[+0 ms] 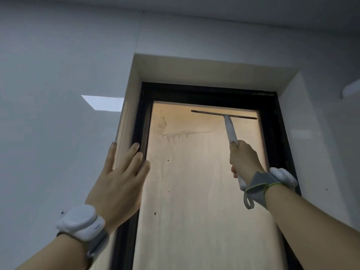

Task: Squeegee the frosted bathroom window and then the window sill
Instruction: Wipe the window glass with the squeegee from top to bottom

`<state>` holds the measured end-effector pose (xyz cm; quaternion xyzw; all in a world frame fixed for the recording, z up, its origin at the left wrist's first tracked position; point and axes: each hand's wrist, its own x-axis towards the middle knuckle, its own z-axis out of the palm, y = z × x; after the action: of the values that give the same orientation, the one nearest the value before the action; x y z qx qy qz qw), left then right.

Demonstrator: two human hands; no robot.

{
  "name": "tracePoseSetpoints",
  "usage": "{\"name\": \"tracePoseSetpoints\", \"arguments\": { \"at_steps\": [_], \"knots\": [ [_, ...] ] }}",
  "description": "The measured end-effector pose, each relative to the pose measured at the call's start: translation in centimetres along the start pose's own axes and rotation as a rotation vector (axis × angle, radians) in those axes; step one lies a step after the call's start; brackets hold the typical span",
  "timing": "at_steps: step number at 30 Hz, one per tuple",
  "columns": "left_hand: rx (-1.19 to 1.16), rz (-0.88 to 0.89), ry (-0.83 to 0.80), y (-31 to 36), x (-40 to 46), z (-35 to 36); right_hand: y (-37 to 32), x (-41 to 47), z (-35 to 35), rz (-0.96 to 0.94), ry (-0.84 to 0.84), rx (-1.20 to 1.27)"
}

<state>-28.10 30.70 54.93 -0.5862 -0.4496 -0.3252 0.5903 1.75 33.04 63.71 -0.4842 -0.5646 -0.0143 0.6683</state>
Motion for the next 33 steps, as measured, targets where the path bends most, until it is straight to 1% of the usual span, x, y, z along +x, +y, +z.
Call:
{"name": "tracePoseSetpoints", "arguments": {
  "at_steps": [2, 6, 9, 12, 18, 23, 26, 28, 30, 32, 33],
  "knots": [
    [0.014, 0.047, -0.001, 0.2, 0.0, 0.3, 0.0, 0.5, -0.4, -0.018, 0.001, -0.046],
    [0.011, -0.029, -0.031, 0.2, 0.2, -0.3, -0.3, 1.2, -0.9, -0.048, -0.003, -0.137],
    [0.009, -0.065, -0.029, 0.3, 0.3, -0.6, -0.5, 2.0, -1.1, -0.054, 0.026, -0.162],
    [0.003, -0.074, -0.029, 0.4, 0.3, -0.4, -0.4, 2.9, -1.4, -0.055, 0.056, -0.155],
    [0.001, -0.092, 0.006, 0.5, 0.1, 0.0, 1.0, 2.8, -1.2, -0.028, 0.05, -0.094],
    [0.009, -0.086, -0.036, 0.4, 0.4, -0.2, 3.0, 0.7, -1.3, -0.005, 0.024, -0.078],
    [-0.085, -0.107, -0.102, 1.2, 0.4, -0.2, 3.0, 0.1, -1.7, 0.014, 0.0, -0.046],
    [-0.204, -0.151, -0.156, 2.7, 0.0, 0.6, 2.7, 0.0, -2.0, 0.018, -0.019, -0.037],
    [-0.323, -0.274, -0.207, 3.7, 0.0, 1.8, 2.6, 0.0, -2.0, 0.015, -0.029, -0.025],
    [-0.349, -0.367, -0.235, 4.1, 0.2, 2.8, 2.5, 0.2, -2.0, 0.006, -0.03, 0.001],
    [-0.339, -0.382, -0.239, 4.1, 0.4, 3.0, 2.6, 0.3, -1.9, 0.002, -0.025, 0.002]
  ]
}}
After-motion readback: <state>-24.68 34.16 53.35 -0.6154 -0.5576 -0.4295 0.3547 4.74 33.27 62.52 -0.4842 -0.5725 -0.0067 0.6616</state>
